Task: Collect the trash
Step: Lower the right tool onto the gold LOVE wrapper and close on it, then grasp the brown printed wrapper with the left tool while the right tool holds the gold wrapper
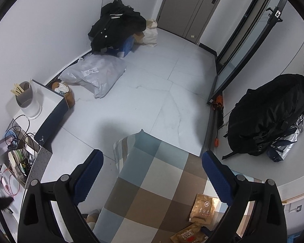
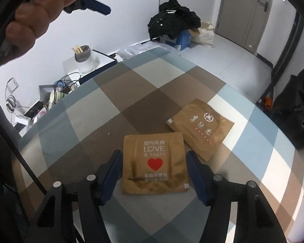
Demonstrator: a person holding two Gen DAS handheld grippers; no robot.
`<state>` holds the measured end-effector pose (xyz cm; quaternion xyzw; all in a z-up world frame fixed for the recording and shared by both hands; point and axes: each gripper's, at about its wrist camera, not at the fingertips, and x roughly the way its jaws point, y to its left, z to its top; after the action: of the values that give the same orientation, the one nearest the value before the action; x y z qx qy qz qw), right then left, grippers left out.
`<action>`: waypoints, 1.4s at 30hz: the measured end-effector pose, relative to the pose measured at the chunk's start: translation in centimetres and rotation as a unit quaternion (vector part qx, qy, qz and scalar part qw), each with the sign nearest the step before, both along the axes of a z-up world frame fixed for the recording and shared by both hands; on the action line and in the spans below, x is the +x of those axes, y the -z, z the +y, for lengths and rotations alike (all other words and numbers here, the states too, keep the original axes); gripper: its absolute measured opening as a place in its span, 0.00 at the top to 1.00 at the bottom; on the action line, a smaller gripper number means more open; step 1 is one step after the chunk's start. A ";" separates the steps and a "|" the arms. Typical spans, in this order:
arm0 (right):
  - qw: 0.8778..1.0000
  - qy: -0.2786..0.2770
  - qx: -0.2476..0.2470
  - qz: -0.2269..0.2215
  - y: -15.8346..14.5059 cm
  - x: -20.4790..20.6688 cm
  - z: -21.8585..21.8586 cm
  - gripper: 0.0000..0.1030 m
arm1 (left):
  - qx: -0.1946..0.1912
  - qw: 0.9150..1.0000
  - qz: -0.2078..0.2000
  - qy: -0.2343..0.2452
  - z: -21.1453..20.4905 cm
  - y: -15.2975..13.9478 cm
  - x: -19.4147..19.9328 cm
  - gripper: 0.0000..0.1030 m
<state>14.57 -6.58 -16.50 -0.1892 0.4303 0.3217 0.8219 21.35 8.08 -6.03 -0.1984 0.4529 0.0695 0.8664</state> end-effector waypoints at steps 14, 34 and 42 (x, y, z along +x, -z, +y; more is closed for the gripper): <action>0.998 0.029 0.052 0.036 -0.6 1.0 -1.9 0.66 | -0.002 1.000 0.010 0.002 -0.2 0.4 0.2 0.07; 0.976 0.187 0.111 -0.007 -4.5 4.1 -13.5 0.66 | 0.020 0.977 0.088 0.193 -8.8 5.0 0.1 0.07; 0.969 0.217 0.116 -0.015 -5.0 4.4 -15.8 0.66 | 0.074 0.963 0.126 0.226 -12.0 7.2 0.0 0.07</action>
<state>18.97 -22.41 -11.53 0.0011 0.4086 0.1806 0.8947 21.30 -3.87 -13.26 -0.0162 0.5848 -0.0701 0.8080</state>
